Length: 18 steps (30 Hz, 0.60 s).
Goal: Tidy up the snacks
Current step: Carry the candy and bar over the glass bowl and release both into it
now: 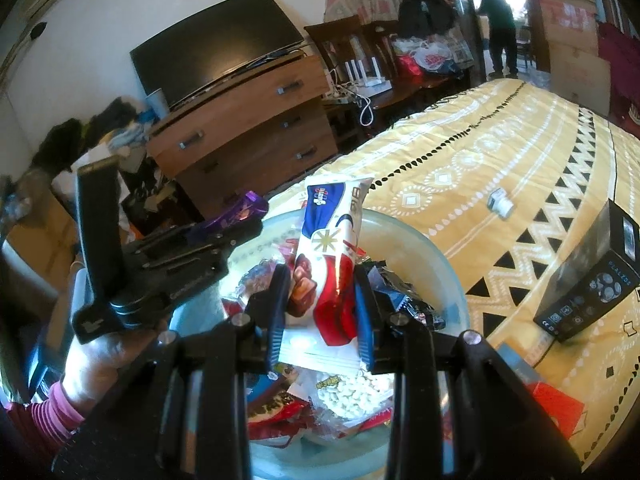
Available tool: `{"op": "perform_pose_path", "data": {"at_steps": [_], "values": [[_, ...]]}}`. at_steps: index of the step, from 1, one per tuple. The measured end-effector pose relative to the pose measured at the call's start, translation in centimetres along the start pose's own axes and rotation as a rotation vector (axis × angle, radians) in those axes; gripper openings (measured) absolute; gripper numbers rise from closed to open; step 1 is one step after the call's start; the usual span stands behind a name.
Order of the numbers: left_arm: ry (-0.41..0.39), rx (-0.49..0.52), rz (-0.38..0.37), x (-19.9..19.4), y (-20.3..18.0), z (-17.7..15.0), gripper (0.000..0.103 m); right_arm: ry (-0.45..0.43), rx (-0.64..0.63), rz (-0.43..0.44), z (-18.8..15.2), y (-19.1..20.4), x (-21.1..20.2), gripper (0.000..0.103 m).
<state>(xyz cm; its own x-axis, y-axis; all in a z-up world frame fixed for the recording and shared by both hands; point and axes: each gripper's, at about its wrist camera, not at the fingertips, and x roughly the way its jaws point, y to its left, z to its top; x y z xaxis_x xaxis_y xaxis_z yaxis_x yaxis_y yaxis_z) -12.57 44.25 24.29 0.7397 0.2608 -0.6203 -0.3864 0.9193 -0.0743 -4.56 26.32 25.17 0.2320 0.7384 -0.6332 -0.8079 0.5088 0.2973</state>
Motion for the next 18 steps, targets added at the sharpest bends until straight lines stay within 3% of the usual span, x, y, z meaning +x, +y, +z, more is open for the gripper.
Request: {"op": "perform_pose_path", "data": {"at_steps": [11,15,18], "values": [[0.022,-0.003,0.037,0.52,0.19,-0.47,0.038,0.012,0.018,0.004,-0.13,-0.28,0.63,0.032],[0.029,0.002,0.057,0.72,0.27,-0.70,0.054,0.012,0.024,0.001,-0.23,-0.34,0.67,0.032],[0.029,-0.001,0.073,0.74,0.38,-0.79,0.061,0.012,0.026,0.002,-0.33,-0.35,0.61,0.035]]}}
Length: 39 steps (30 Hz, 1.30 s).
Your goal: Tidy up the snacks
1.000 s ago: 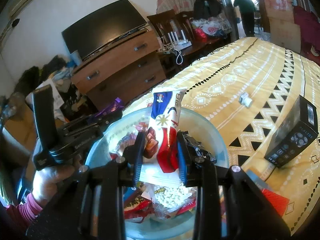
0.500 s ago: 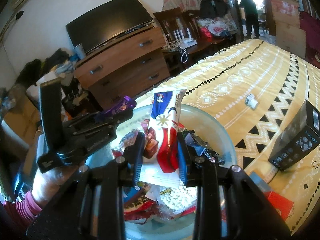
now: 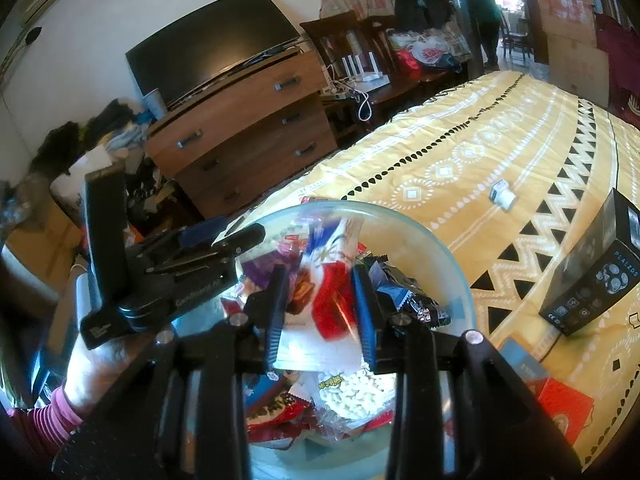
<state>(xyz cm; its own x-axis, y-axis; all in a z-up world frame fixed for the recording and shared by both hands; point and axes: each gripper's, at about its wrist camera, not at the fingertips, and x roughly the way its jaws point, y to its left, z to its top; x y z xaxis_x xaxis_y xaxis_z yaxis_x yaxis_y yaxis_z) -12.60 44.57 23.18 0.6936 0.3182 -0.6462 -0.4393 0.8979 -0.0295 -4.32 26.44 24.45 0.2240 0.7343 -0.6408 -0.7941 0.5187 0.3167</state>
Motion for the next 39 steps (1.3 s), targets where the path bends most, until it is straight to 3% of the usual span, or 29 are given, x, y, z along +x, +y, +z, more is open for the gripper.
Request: {"op": "perform_pose_path", "data": {"at_steps": [5,15,18,20,23,27,30,33,36,39], "values": [[-0.006,0.004,0.030,-0.1,0.1,-0.1,0.074,-0.025,0.001,0.002,-0.1,0.2,-0.4,0.078],[-0.039,0.010,0.034,-1.5,-0.7,-0.2,0.074,-0.090,-0.016,-0.031,-1.2,0.2,-3.3,0.081],[-0.128,0.026,-0.030,-4.6,-2.9,-0.4,0.074,-0.202,-0.068,-0.110,-3.1,0.7,-7.3,0.083],[-0.212,0.080,-0.097,-7.6,-6.0,-1.1,0.075,-0.312,-0.113,-0.210,-5.2,1.0,-10.8,0.103],[-0.338,0.203,-0.237,-12.4,-12.7,-3.8,0.087,-0.479,-0.141,-0.384,-9.8,0.0,-16.8,0.103],[-0.382,0.332,-0.445,-16.1,-21.0,-8.7,0.093,-0.532,-0.071,-0.573,-15.7,-3.7,-22.0,0.103],[-0.303,0.422,-0.618,-15.7,-27.6,-13.3,0.093,-0.432,0.048,-0.724,-21.4,-9.6,-24.0,0.103],[-0.115,0.513,-0.700,-11.3,-34.3,-18.6,0.093,-0.277,0.188,-0.791,-26.1,-15.7,-23.9,0.103],[0.088,0.536,-0.643,-4.6,-38.7,-22.4,0.093,-0.124,0.354,-0.822,-32.1,-22.4,-23.0,0.103],[0.200,0.511,-0.538,0.8,-40.5,-24.6,0.092,-0.030,0.461,-0.836,-35.6,-26.5,-22.3,0.103]]}}
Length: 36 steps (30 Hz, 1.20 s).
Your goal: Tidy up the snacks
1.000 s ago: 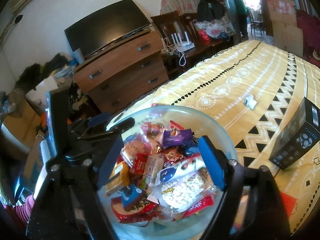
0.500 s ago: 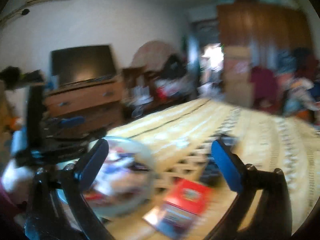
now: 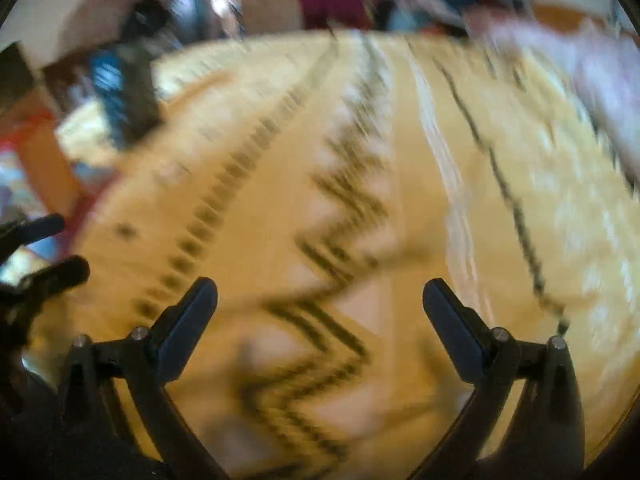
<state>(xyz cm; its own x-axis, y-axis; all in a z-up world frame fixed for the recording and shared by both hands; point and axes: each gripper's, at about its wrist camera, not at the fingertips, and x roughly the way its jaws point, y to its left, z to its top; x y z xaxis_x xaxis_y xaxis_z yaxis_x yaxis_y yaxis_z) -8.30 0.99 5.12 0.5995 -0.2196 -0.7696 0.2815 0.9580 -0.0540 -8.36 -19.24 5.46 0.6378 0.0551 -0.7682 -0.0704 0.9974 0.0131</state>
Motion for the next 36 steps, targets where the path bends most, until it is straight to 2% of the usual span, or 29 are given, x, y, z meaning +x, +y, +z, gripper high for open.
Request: {"op": "perform_pose_path", "data": {"at_steps": [2,4,5,9,13,15,17,21,36], "values": [[0.049,-0.028,0.064,3.0,0.4,-0.4,0.092,0.050,0.032,-0.021,-1.3,-1.9,1.7,0.103],[0.057,-0.042,0.139,4.9,0.5,-0.3,0.094,0.064,0.070,-0.023,-1.5,-2.8,3.0,0.103],[0.055,-0.057,0.156,5.8,0.4,-0.2,0.103,0.062,0.076,-0.026,-1.5,-2.9,3.4,0.103],[0.065,-0.068,0.208,8.0,0.3,0.7,0.103,0.034,0.079,-0.058,-0.8,-2.3,4.7,0.103],[0.060,-0.080,0.197,8.1,0.3,0.8,0.103,0.047,0.136,-0.050,0.4,-2.4,5.3,0.103],[0.059,-0.088,0.200,7.6,0.3,0.5,0.103,0.053,0.091,-0.063,0.2,-1.9,6.0,0.103],[0.056,-0.085,0.205,7.1,0.0,0.3,0.103,0.025,0.043,-0.082,-0.6,-1.5,6.4,0.103],[0.057,-0.090,0.199,7.0,0.1,0.3,0.103,0.018,0.062,-0.058,-0.7,-2.0,6.4,0.103],[0.057,-0.090,0.199,7.0,0.1,0.3,0.103,0.013,0.060,-0.060,-0.7,-1.8,6.4,0.103]]}}
